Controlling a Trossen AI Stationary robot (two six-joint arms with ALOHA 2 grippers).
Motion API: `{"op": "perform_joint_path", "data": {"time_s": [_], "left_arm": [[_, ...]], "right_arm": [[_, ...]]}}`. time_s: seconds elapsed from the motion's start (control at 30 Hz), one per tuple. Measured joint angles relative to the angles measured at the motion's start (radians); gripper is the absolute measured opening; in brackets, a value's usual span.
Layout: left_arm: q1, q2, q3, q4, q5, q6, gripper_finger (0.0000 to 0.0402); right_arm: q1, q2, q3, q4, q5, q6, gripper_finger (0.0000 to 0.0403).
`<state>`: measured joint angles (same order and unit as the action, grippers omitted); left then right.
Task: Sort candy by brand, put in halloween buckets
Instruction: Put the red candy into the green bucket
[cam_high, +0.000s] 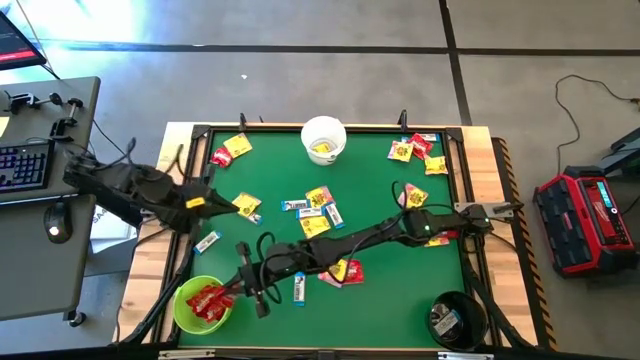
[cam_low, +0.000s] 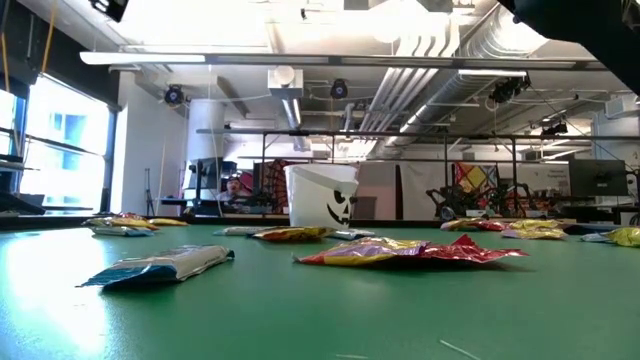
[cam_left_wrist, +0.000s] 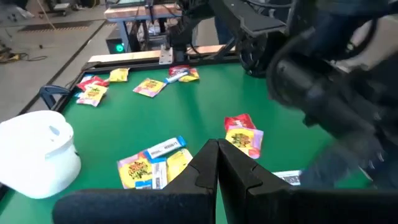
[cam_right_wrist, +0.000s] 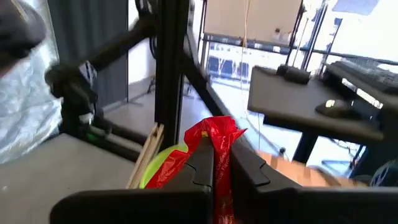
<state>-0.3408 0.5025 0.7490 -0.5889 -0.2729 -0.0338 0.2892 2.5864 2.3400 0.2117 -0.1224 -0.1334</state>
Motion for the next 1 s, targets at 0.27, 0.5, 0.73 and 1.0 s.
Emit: {"op": "perform_joint_path", "data": {"time_s": [0.27,0.5,0.73,1.0], "left_arm": [[0.0,-0.095,0.001,-0.032,-0.003,-0.005,0.0],[0.0,-0.095,0.001,-0.044,-0.01,0.012,0.0],[0.0,-0.095,-0.004,-0.04,-0.016,0.014,0.0],[0.0,-0.111,-0.114,0.031,-0.033,0.012,0.0]], "right_arm": [[-0.001,0.031,0.002,0.109,-0.001,-0.006,0.0004],[-0.003,0.079,0.002,0.252,-0.011,-0.006,0.0004],[-0.005,0.132,0.015,0.333,-0.037,0.003,0.0004],[-0.004,0.134,0.015,0.353,-0.048,-0.004,0.0004]]}}
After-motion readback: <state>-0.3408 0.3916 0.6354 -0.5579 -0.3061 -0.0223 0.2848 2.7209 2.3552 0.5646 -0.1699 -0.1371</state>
